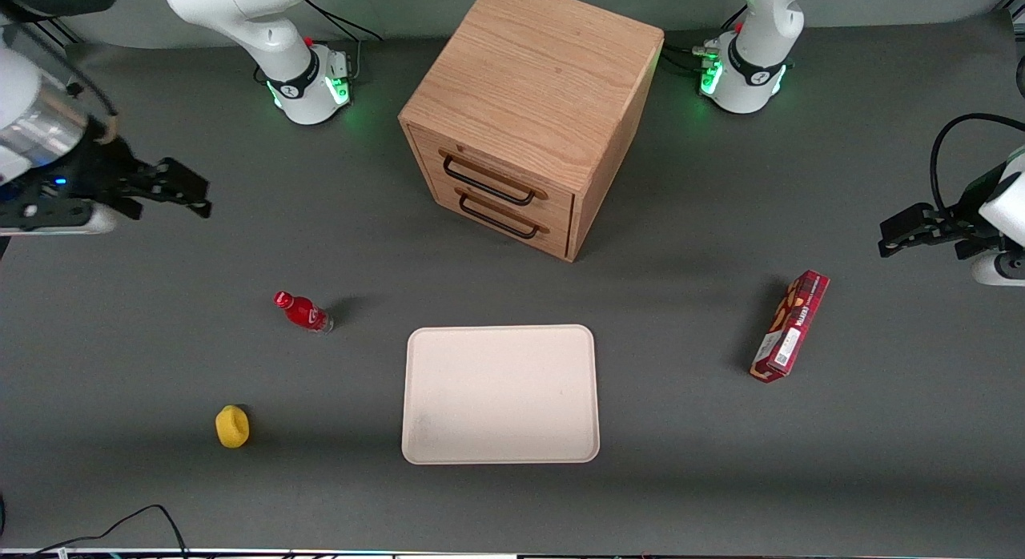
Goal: Open upper drawer
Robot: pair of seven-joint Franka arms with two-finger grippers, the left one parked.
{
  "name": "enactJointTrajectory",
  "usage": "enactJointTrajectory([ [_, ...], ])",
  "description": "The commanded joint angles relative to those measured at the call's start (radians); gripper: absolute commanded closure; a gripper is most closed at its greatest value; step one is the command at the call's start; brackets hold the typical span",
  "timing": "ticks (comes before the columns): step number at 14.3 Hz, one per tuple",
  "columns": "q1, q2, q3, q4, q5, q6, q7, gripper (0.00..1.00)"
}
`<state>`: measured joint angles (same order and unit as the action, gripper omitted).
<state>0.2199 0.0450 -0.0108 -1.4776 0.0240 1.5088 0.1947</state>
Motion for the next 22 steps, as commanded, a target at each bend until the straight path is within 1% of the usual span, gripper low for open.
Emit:
enactJointTrajectory([
  [1,-0.043,0.052,0.128,0.040,0.080,-0.025,-0.018,0.00],
  [2,-0.078,0.061,0.205,0.040,0.094,-0.024,-0.067,0.00],
  [3,-0.114,0.073,0.277,0.040,0.094,-0.021,-0.163,0.00],
  [4,-0.138,0.093,0.320,0.042,0.100,-0.019,-0.281,0.00],
  [5,-0.149,0.113,0.345,0.042,0.111,-0.021,-0.413,0.00],
  [7,-0.151,0.168,0.393,0.040,0.170,-0.018,-0.602,0.00],
  [8,-0.151,0.199,0.417,0.043,0.203,-0.012,-0.629,0.00],
  [9,-0.148,0.223,0.429,0.043,0.218,0.007,-0.632,0.00],
  [11,-0.148,0.300,0.500,0.043,0.223,0.089,-0.673,0.00],
  [13,-0.143,0.357,0.538,0.042,0.226,0.148,-0.690,0.00],
  [16,-0.136,0.415,0.595,0.034,0.224,0.188,-0.690,0.00],
  [19,-0.131,0.453,0.627,0.019,0.223,0.223,-0.690,0.00],
  [22,-0.119,0.466,0.640,-0.039,0.223,0.304,-0.687,0.00],
])
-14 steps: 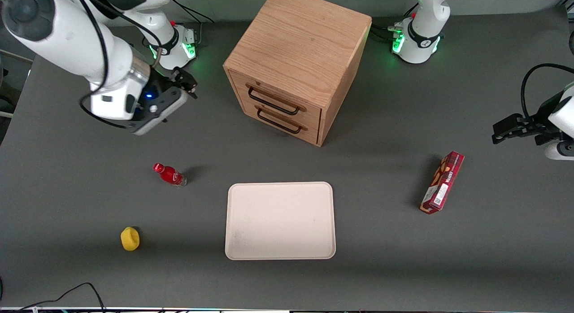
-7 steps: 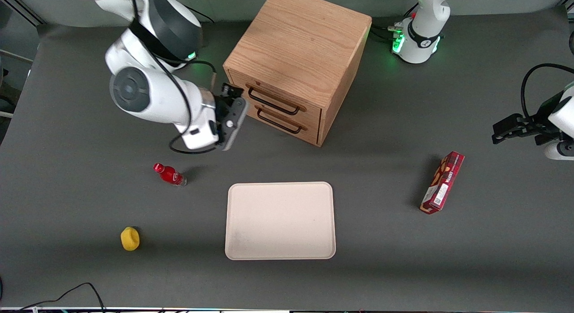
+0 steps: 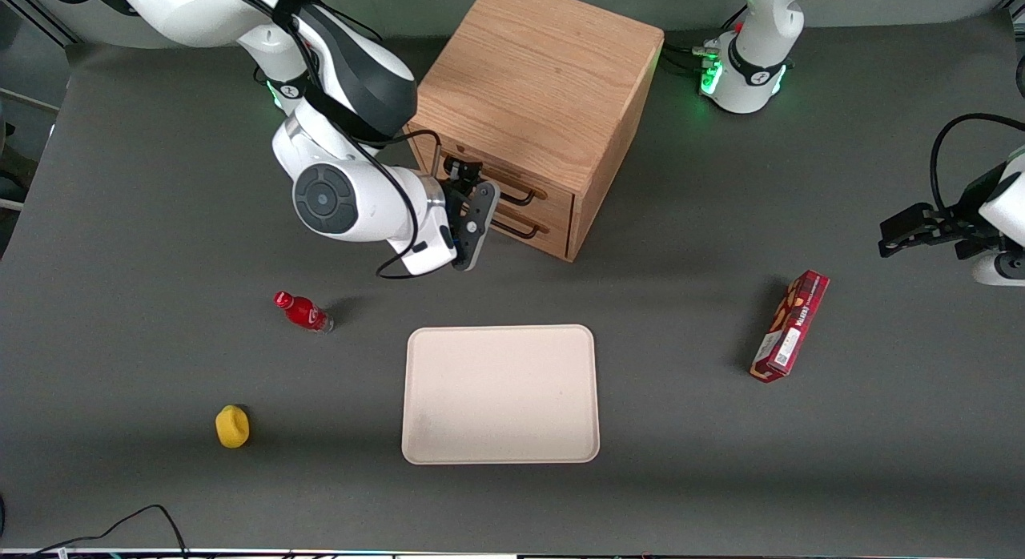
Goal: Open upper drawer
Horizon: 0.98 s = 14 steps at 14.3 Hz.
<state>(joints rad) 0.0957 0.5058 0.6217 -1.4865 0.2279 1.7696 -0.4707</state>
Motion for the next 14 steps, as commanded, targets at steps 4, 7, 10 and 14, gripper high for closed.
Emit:
enactJointTrajectory([
  [4,0.010,0.005,0.021,-0.110,0.021,0.120,-0.014,0.00],
  [7,0.010,0.005,0.021,-0.139,0.021,0.145,-0.013,0.00],
  [10,0.006,0.026,0.013,-0.129,0.007,0.154,-0.013,0.00],
  [14,0.004,0.124,-0.022,0.007,-0.057,0.145,-0.008,0.00],
])
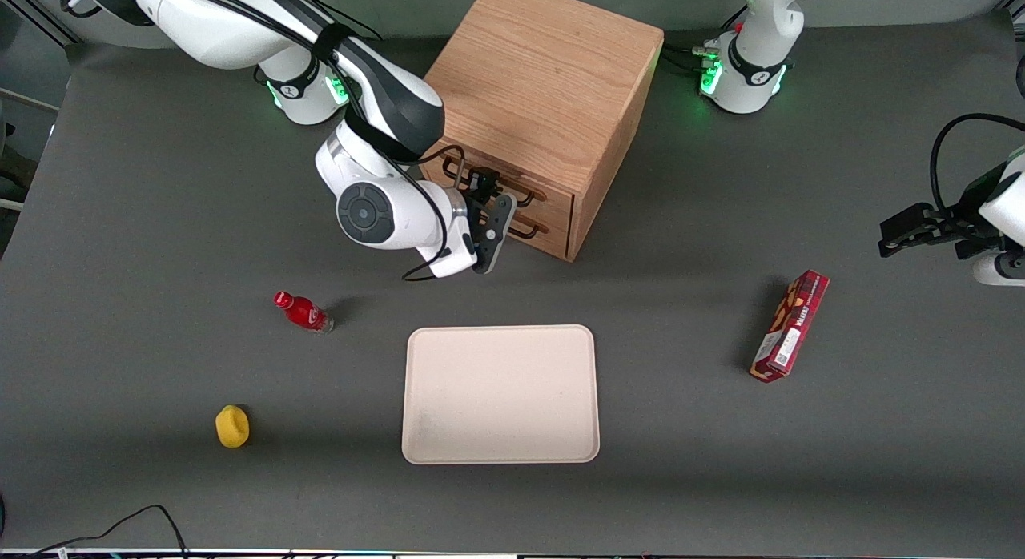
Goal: Open upper drawer
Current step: 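Pull the upper drawer handle outward with the right gripper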
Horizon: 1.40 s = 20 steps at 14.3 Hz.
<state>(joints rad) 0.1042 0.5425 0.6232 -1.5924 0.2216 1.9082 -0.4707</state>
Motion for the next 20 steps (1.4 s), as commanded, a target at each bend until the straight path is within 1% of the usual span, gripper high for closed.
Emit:
enactJointTrajectory([
  [1,-0.004,0.109,-0.026,0.147,-0.059,-0.004,-0.008,0.00],
  [6,-0.004,0.171,-0.089,0.264,-0.064,-0.044,-0.019,0.00],
  [8,-0.004,0.210,-0.103,0.340,-0.085,-0.102,-0.020,0.00],
  [11,-0.004,0.258,-0.125,0.448,-0.096,-0.161,-0.023,0.00],
  [13,-0.004,0.261,-0.140,0.471,-0.099,-0.176,-0.058,0.00],
  [15,-0.004,0.263,-0.175,0.477,-0.097,-0.176,-0.144,0.00],
  [20,-0.003,0.283,-0.221,0.542,-0.099,-0.181,-0.181,0.00],
])
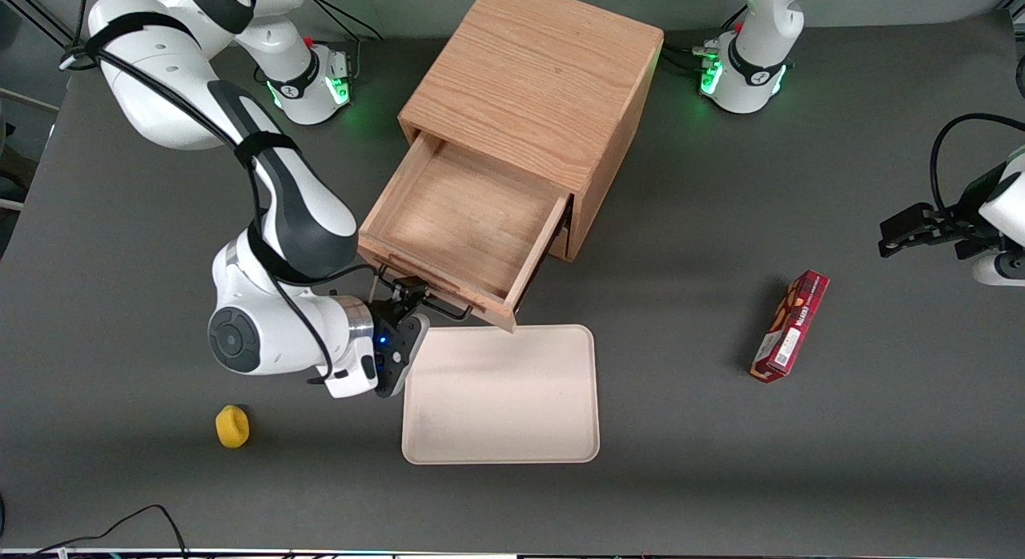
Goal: Open upper drawer
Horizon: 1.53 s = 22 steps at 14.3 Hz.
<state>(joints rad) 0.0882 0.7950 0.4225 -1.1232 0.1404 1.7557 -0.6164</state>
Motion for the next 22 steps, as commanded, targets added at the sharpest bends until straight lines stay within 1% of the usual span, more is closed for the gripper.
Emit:
enactJointTrajectory([
  [1,0.013,0.030,-0.024,0.080,-0.018,-0.045,-0.037,0.00],
  [5,0.005,-0.006,-0.018,0.099,-0.013,-0.082,-0.036,0.00],
  [7,0.001,-0.107,-0.022,0.097,-0.008,-0.082,-0.010,0.00],
  [9,-0.005,-0.190,-0.028,0.095,-0.013,-0.082,0.109,0.00],
  [10,-0.008,-0.229,-0.056,0.092,-0.018,-0.087,0.194,0.00],
  [11,-0.007,-0.264,-0.094,0.086,-0.019,-0.093,0.242,0.00],
  [13,-0.008,-0.316,-0.146,0.076,-0.019,-0.108,0.257,0.00],
  [14,-0.008,-0.342,-0.192,0.063,-0.009,-0.119,0.288,0.00],
  [15,-0.011,-0.367,-0.227,0.056,-0.004,-0.151,0.349,0.00],
  [16,-0.012,-0.391,-0.261,0.040,-0.016,-0.229,0.453,0.00],
  [17,-0.010,-0.422,-0.299,0.001,-0.018,-0.299,0.593,0.00],
  [18,-0.008,-0.463,-0.318,-0.066,-0.034,-0.323,0.663,0.00],
  [19,-0.010,-0.517,-0.317,-0.166,-0.100,-0.311,0.681,0.00],
  [20,-0.010,-0.580,-0.318,-0.270,-0.131,-0.277,0.684,0.00],
  [22,-0.013,-0.707,-0.333,-0.477,-0.145,-0.195,0.737,0.00],
])
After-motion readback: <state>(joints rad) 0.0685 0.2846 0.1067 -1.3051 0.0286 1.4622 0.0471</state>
